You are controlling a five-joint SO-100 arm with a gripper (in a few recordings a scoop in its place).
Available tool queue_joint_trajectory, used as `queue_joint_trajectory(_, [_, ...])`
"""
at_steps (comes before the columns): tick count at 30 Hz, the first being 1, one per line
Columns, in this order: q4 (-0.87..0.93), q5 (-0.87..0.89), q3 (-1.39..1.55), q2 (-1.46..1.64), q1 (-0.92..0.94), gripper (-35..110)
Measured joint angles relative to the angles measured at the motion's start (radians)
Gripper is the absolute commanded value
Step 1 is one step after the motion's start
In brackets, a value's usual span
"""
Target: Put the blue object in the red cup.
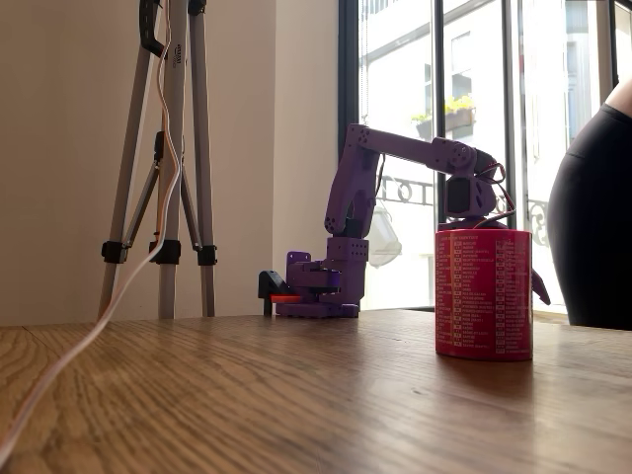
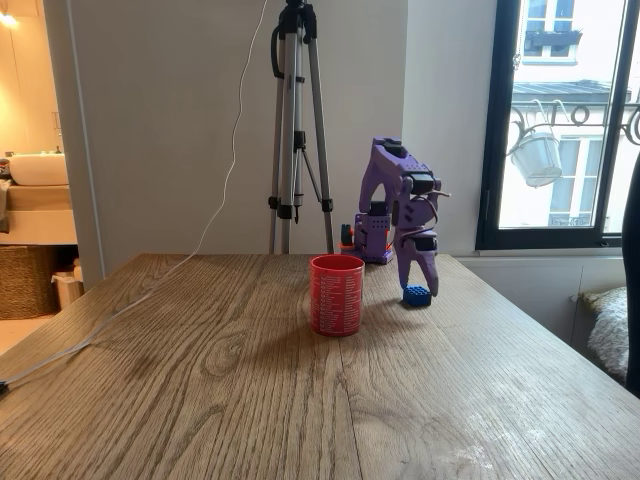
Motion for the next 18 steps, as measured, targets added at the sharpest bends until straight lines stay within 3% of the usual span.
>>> queue_joint_trajectory(15, [0.002,0.077,0.0,-0.035,-0.054,34])
queue_joint_trajectory(17, [0.0,0.081,0.0,-0.037,-0.057,23])
queue_joint_trajectory(18, [0.0,0.081,0.0,-0.038,-0.054,7])
